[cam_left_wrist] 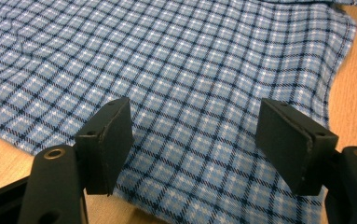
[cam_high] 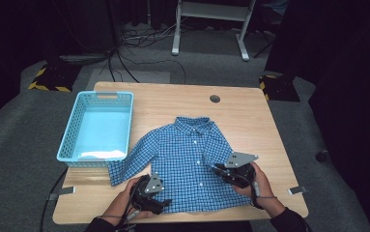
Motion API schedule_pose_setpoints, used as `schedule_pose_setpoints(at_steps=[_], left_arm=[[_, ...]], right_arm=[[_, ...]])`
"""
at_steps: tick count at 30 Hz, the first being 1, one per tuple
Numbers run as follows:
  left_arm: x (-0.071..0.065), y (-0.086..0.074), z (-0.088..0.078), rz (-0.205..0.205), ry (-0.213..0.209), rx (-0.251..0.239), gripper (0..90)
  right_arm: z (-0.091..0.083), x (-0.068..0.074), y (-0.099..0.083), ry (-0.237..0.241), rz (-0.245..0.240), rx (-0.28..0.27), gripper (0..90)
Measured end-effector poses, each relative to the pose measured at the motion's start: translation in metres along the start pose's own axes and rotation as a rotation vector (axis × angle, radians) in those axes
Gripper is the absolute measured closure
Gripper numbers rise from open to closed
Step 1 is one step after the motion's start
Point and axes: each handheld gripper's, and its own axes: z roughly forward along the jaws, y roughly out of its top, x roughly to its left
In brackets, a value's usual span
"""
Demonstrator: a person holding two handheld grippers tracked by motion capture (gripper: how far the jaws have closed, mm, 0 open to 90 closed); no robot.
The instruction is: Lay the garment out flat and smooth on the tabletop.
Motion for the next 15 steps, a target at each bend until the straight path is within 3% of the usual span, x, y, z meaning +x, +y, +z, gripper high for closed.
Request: schedule_pose_setpoints(at_steps=[15], left_arm=[[0.002,-0.001,-0.001,0.006,-0.005,0.002,27.2]], right_arm=[[-0.02,-0.026,-0.007,-0.076,0.075,-0.054,78.1]])
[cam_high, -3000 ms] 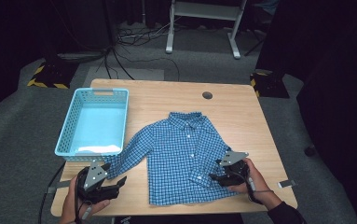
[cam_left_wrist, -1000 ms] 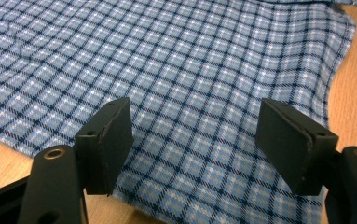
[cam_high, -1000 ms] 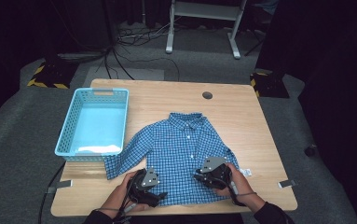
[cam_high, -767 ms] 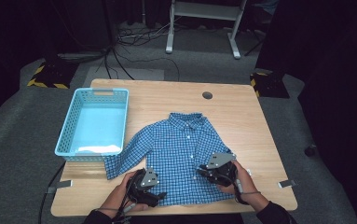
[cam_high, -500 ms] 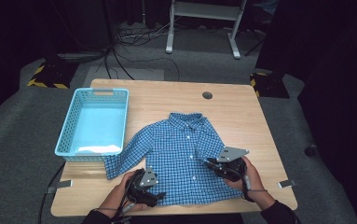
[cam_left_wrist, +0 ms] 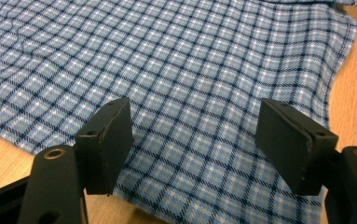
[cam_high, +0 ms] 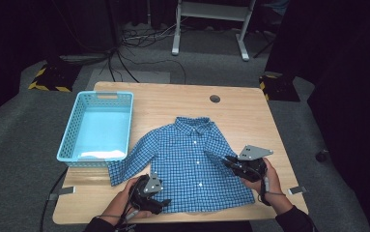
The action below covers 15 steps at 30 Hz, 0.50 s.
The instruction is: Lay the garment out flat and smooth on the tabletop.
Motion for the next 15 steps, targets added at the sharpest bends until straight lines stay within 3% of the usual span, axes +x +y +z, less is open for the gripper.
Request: schedule_pose_setpoints(at_steps=[15], left_arm=[[0.001,-0.001,-0.001,0.0,-0.001,-0.001,27.4]], right_arm=[[-0.01,-0.024,-0.009,-0.066,0.068,-0.014,78.2]])
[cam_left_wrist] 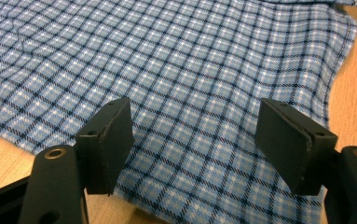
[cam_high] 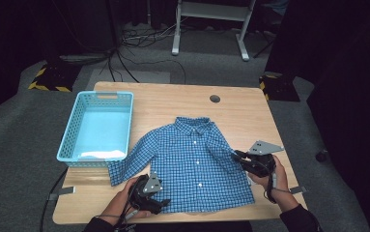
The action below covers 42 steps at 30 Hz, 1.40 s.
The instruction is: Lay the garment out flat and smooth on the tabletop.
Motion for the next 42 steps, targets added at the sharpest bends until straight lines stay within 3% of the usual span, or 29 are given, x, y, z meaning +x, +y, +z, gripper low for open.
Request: schedule_pose_setpoints(at_steps=[14,42], left_arm=[[0.002,-0.002,-0.002,-0.003,0.002,-0.002,27.9],[0.003,-0.003,-0.003,0.0,0.001,-0.005,29.1]], right_arm=[[-0.003,-0.028,-0.014,-0.08,0.075,0.013,78.3],[-0.013,-0.058,-0.037,-0.171,0.156,0.047,78.3]])
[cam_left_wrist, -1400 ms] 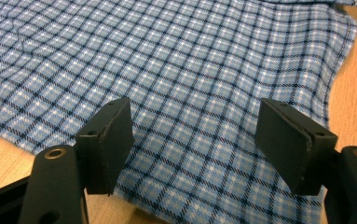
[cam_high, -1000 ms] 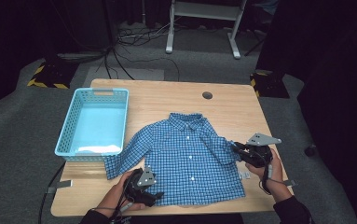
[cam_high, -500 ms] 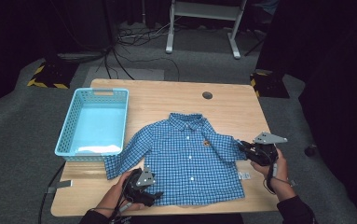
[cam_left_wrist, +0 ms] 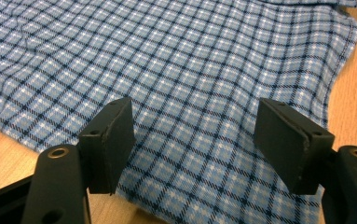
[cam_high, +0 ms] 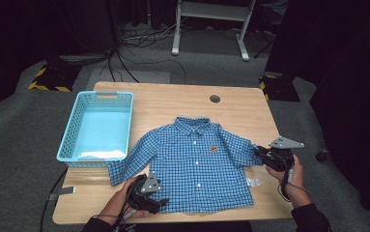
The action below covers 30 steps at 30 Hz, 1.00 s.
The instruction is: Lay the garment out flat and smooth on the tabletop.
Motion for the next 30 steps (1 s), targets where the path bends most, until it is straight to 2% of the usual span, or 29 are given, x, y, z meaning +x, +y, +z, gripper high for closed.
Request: schedule_pose_setpoints(at_steps=[30], left_arm=[[0.0,0.0,0.0,0.005,-0.002,0.001,29.4]], right_arm=[[-0.001,-0.019,-0.011,-0.047,0.043,0.021,78.3]])
